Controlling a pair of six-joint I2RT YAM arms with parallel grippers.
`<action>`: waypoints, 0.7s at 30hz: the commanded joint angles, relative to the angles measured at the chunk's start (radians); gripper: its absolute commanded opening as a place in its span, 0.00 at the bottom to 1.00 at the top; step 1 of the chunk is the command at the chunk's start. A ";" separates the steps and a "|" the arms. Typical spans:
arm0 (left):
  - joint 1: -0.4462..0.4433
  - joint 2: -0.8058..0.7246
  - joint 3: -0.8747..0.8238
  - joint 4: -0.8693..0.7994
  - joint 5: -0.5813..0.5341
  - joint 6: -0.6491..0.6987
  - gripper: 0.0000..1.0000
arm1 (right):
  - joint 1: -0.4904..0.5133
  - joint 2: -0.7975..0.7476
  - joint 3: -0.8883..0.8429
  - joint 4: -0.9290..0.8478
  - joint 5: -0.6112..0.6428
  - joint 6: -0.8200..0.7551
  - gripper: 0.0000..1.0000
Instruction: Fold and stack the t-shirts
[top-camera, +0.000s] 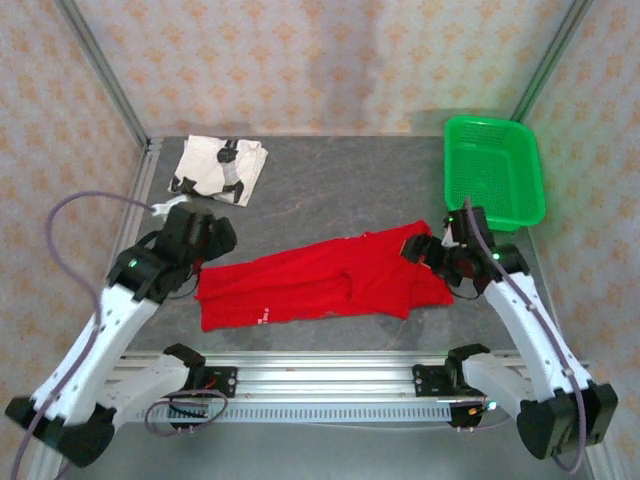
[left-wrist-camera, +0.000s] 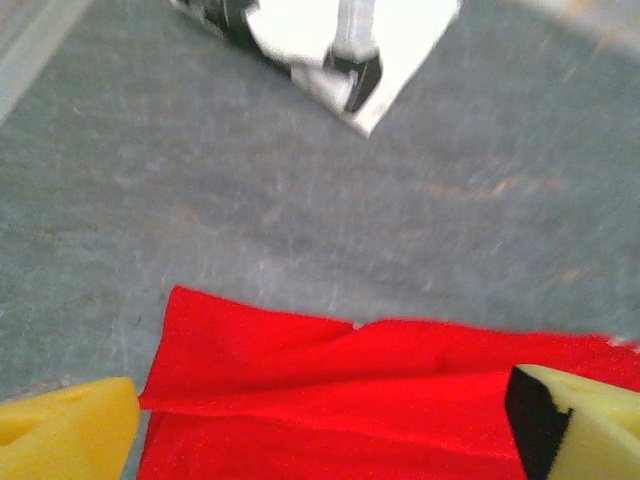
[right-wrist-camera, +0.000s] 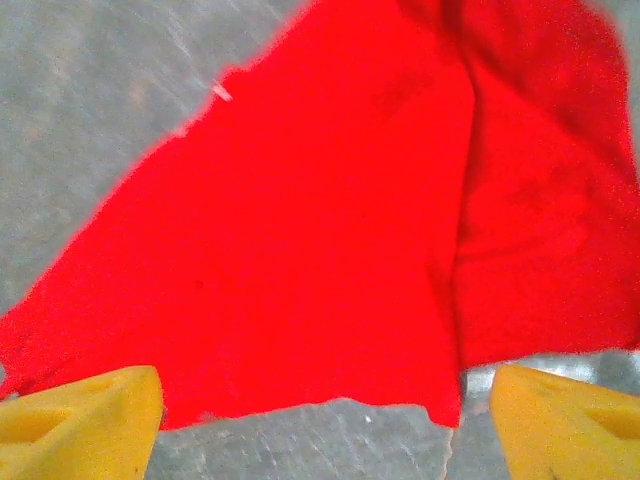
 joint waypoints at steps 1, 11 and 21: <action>0.016 0.138 -0.032 -0.004 0.094 0.041 0.88 | 0.007 0.086 -0.094 0.129 -0.053 0.133 0.80; 0.215 0.498 -0.198 0.232 0.248 0.015 0.22 | 0.108 0.650 0.049 0.294 0.130 0.215 0.28; 0.262 0.643 -0.212 0.246 0.250 -0.014 0.20 | 0.094 1.124 0.633 0.141 0.303 0.212 0.33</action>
